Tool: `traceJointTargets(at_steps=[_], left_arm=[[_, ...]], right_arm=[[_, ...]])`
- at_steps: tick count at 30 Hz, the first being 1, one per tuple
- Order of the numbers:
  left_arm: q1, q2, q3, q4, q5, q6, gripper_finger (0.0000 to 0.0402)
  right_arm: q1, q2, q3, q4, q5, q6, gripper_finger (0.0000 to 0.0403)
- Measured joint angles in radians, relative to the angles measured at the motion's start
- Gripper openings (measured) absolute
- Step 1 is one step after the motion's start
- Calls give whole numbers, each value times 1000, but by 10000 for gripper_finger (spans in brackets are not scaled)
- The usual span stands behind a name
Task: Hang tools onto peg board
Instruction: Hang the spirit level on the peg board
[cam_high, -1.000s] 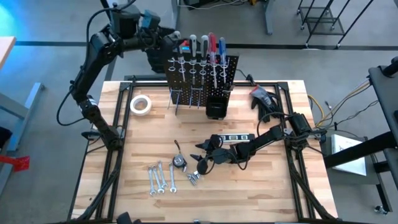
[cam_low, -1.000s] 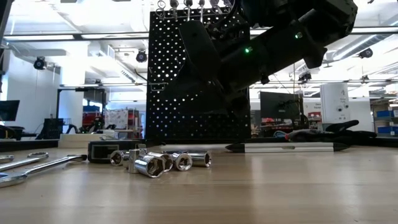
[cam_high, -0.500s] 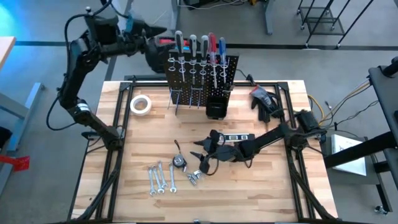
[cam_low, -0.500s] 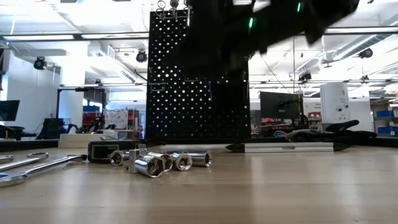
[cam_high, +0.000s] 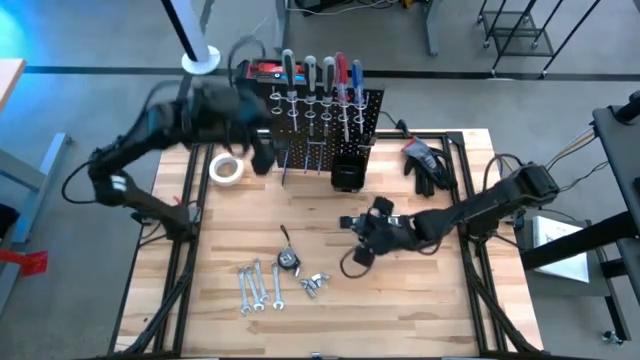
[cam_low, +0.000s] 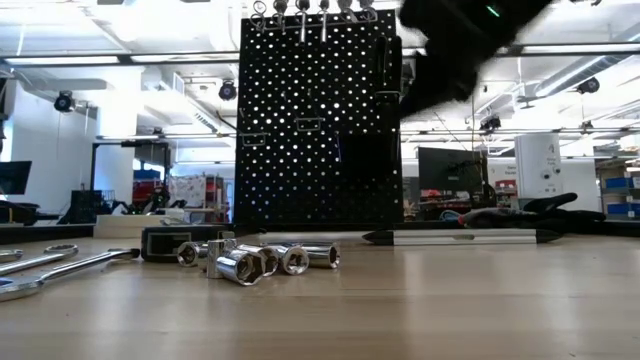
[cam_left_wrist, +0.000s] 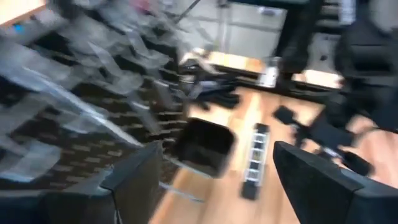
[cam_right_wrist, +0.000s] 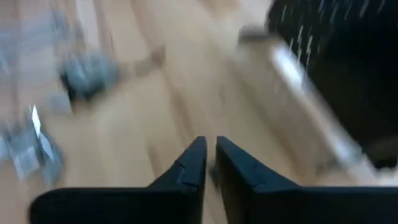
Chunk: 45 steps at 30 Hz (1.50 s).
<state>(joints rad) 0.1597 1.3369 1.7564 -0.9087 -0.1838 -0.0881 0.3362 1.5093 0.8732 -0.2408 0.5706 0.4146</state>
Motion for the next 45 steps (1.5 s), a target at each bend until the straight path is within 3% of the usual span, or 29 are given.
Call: traceJointTargets(at_steps=[5, 10, 16, 21, 25, 30, 33, 39, 45], left_arm=[[-202, -204, -438, 346, -100, -98, 276], [-361, -321, -799, 691, -173, -226, 268], [-412, -330, -1030, 849, -175, -362, 267], [-416, -287, -1132, 939, -226, -396, 267], [-421, -237, -1201, 1076, -280, -383, 267], [-419, -163, -1272, 1206, -357, -359, 267], [-404, -122, -1302, 1261, -358, -351, 267], [-400, -40, -1307, 1287, -358, -407, 267], [-403, 41, -1293, 1293, -359, -491, 267]], right_arm=[[2, 5, -115, 41, -56, 2, 118], [-35, 8, -189, 40, -75, -119, 196], [-123, 10, -234, 36, -178, -241, 288], [-222, 19, -248, 33, -266, -309, 322], [-299, 19, -249, 32, -300, -327, 318], [-388, 28, -265, 53, -494, -316, 290], [-415, 51, -280, 66, -549, -321, 256], [-410, 65, -287, 71, -561, -310, 162], [-344, 34, -289, 59, -457, -197, 161]])
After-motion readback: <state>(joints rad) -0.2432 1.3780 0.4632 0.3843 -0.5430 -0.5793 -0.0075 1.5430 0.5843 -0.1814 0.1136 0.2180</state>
